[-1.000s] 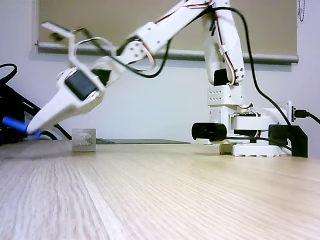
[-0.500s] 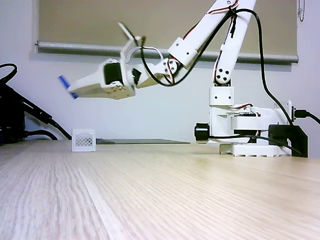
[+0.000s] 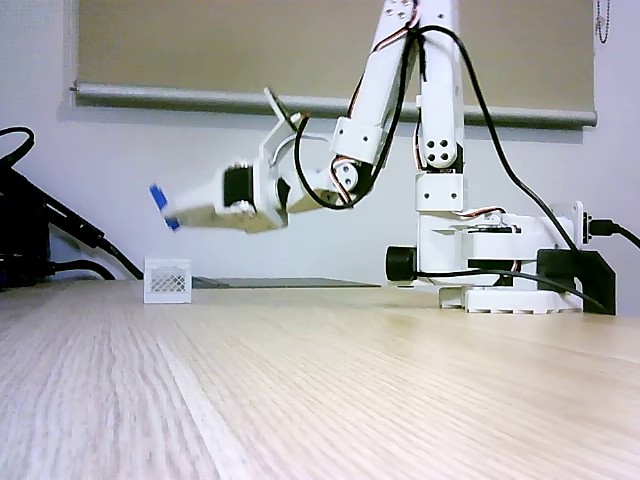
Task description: Grasp a peg and put it in the crate.
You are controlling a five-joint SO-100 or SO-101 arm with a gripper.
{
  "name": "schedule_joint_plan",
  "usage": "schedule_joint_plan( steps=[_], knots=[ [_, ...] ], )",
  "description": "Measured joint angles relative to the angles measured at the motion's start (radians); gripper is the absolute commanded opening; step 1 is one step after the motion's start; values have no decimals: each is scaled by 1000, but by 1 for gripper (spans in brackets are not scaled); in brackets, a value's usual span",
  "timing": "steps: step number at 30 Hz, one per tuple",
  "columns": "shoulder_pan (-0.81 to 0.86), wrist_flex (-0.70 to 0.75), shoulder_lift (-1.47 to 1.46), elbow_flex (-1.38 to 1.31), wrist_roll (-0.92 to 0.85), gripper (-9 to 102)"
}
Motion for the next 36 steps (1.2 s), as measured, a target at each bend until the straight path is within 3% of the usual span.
schedule_joint_plan(
  steps=[14,23,26,30,36],
  knots=[
    [57,-6,-107,-107,2,1],
    [66,-6,-107,-107,-3,19],
    [66,-6,-107,-107,-8,14],
    [66,-6,-107,-107,0,-3],
    [41,97,-66,-107,8,-1]
  ],
)
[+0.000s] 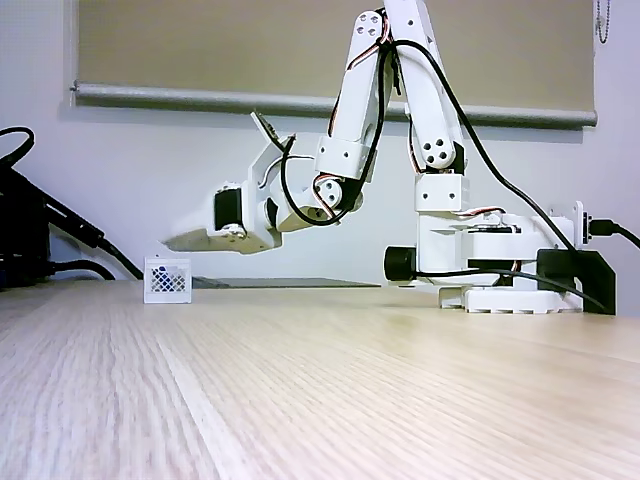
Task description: Grasp a peg and put it in the crate.
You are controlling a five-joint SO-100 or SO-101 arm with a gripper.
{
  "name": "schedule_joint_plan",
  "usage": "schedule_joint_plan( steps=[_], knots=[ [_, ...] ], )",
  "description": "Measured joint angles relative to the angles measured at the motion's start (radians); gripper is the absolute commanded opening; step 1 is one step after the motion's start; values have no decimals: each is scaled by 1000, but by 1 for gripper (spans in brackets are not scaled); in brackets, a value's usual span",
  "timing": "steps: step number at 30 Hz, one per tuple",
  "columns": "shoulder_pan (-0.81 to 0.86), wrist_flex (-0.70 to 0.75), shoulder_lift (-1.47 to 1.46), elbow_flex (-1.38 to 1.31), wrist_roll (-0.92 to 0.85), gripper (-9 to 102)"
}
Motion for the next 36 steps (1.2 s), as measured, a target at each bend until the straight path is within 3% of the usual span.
schedule_joint_plan(
  steps=[8,22,29,36],
  knots=[
    [-172,457,314,0,137,-1],
    [-416,1442,1066,-6,1042,-1],
    [-433,1721,1382,18,1331,-1],
    [-512,1850,1677,152,1399,-1]
  ],
)
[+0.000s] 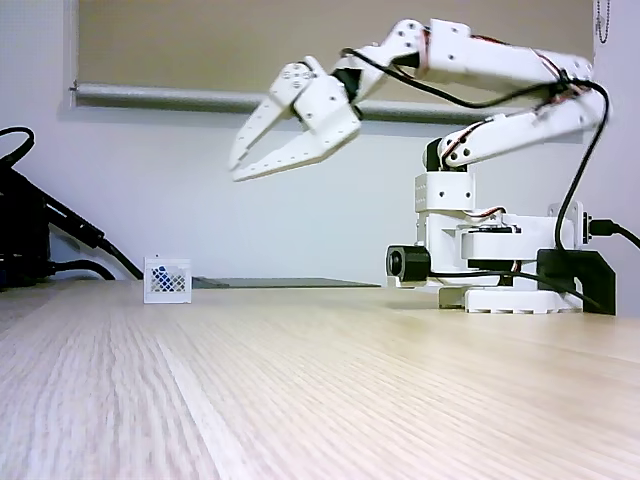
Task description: Grasp a peg and put it in the crate.
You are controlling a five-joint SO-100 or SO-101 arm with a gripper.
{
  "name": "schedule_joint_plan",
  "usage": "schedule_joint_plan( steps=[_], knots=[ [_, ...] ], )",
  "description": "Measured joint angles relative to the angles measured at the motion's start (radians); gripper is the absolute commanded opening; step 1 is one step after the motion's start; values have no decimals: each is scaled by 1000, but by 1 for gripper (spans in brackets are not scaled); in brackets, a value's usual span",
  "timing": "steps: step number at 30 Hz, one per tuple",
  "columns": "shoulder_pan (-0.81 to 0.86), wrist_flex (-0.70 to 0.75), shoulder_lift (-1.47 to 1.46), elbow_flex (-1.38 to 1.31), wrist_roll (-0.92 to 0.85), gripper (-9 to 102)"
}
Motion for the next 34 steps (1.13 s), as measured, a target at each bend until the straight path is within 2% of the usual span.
schedule_joint_plan(
  steps=[10,19,34],
  knots=[
    [-87,138,221,129,8,-1],
    [-86,141,262,262,11,-1],
    [-86,141,262,267,9,-1]
  ],
)
